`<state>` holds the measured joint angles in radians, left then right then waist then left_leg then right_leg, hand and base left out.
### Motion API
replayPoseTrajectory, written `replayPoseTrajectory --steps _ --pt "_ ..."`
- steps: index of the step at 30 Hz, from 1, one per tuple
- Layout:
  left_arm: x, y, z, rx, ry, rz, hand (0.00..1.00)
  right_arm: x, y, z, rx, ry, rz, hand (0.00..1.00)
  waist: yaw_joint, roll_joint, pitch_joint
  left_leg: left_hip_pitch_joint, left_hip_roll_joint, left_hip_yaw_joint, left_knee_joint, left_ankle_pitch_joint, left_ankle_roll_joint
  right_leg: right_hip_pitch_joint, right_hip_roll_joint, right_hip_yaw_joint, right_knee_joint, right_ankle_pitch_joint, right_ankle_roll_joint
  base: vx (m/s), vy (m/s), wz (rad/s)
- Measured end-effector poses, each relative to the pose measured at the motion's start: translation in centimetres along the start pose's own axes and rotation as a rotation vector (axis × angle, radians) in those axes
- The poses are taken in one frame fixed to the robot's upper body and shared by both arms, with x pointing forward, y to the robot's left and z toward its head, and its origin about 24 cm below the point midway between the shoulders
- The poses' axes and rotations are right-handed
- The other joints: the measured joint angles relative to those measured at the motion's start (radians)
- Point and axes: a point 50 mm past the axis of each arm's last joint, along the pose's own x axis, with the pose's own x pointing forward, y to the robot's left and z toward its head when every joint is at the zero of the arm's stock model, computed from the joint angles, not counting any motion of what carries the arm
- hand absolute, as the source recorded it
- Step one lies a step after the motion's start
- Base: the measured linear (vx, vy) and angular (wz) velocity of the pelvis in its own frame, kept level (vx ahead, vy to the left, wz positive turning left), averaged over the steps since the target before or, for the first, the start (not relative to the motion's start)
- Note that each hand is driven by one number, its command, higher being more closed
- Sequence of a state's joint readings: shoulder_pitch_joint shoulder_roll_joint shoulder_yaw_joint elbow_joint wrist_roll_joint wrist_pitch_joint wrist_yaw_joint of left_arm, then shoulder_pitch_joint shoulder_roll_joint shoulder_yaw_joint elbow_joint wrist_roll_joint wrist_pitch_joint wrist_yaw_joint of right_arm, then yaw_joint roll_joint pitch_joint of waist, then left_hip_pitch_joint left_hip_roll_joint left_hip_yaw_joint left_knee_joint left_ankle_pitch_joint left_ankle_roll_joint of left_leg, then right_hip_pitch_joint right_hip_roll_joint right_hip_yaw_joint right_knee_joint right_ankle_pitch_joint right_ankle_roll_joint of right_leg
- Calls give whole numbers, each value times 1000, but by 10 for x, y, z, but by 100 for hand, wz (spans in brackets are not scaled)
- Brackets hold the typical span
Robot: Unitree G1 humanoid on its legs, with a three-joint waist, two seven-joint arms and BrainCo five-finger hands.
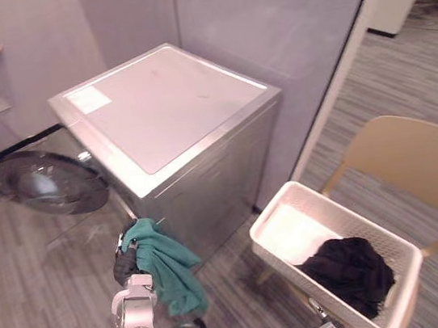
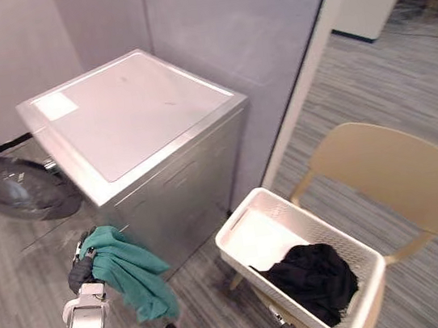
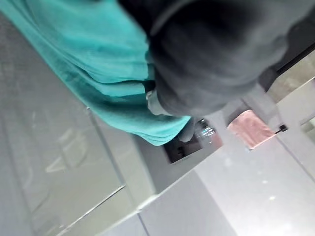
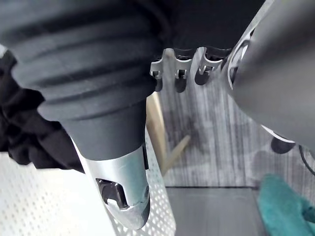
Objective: Pick up the laundry basket with both hands and put the clothes into the washing machine.
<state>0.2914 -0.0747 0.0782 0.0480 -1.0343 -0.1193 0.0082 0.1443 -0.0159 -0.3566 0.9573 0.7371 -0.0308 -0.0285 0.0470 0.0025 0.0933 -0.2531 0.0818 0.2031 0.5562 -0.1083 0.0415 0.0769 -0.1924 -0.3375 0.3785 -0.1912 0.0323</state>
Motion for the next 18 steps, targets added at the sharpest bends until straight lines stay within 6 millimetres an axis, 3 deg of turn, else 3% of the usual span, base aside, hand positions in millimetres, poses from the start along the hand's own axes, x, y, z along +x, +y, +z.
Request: replayPoseTrajectory --steps 1,3,4,6,8,9,10,11,12,15,16,17,18 --pt "-2 5 4 -4 -17 22 100 0 3 3 -4 -18 9 0 18 11 -1 -13 77 29 121 -82 -3 12 -3 2 -28 -1 1 -37 121 -52" --pt "-2 9 9 -3 -38 40 100 0 7 1 -35 -10 28 0 18 0 -6 -3 171 24 167 -132 -27 25 -33 -5 -96 -4 42 -35 234 -54" --pt "-2 8 9 2 -35 33 100 0 7 1 -59 -12 29 0 6 -1 -7 -4 230 -10 147 -133 -34 21 -54 -5 -125 9 101 -40 434 -9" --pt "-1 7 6 5 -16 29 100 -1 -3 -2 -84 0 -5 0 -25 -28 -25 1 319 -85 28 -91 -68 -4 -125 -8 -123 42 163 -23 555 30" --pt "-1 7 5 3 -14 31 100 -3 -15 -8 -90 28 -46 0 -32 -36 -36 8 341 -107 -26 -21 -37 -5 -158 -6 -124 44 202 34 494 39" --pt "-2 10 0 1 4 46 100 -4 -28 -3 -74 17 -90 0 -46 -19 -45 17 318 -134 -68 5 -103 -7 -189 8 -120 24 244 65 672 71" --pt "0 15 -2 3 9 75 100 -4 -33 -10 -68 56 -118 0 -64 -42 -58 18 278 -136 -104 -75 -239 -2 -204 46 -130 -4 253 89 674 107" --pt "4 24 3 23 3 107 100 -6 -31 -30 -38 125 -139 0 -75 -101 -63 -7 217 -143 -101 -67 -275 3 -204 116 -160 -11 248 110 595 103" --pt "2 31 3 35 14 131 100 -6 -31 -34 -28 135 -156 0 -71 -99 -60 -44 187 -165 -35 -95 -266 33 -190 96 -195 101 234 96 439 73" --pt "3 28 1 64 39 109 100 -6 -36 -28 7 116 -185 0 -65 -74 -59 -75 152 -174 30 -159 -217 34 -214 101 -183 256 220 34 340 28" --pt "5 25 0 81 55 89 100 -5 -37 -25 25 101 -197 0 -66 -63 -63 -65 128 -163 18 -168 -197 4 -236 104 -146 348 143 60 552 4" --pt "5 24 -1 100 69 76 100 -3 -36 -18 25 80 -199 0 -63 -49 -63 -37 107 -134 -15 -161 -169 -45 -261 99 -104 451 10 70 427 -14" --pt "5 24 -2 117 77 72 100 -1 -33 -13 23 66 -193 0 -62 -41 -63 -13 98 -117 -39 -152 -154 -73 -275 89 -80 505 -62 144 392 -35"
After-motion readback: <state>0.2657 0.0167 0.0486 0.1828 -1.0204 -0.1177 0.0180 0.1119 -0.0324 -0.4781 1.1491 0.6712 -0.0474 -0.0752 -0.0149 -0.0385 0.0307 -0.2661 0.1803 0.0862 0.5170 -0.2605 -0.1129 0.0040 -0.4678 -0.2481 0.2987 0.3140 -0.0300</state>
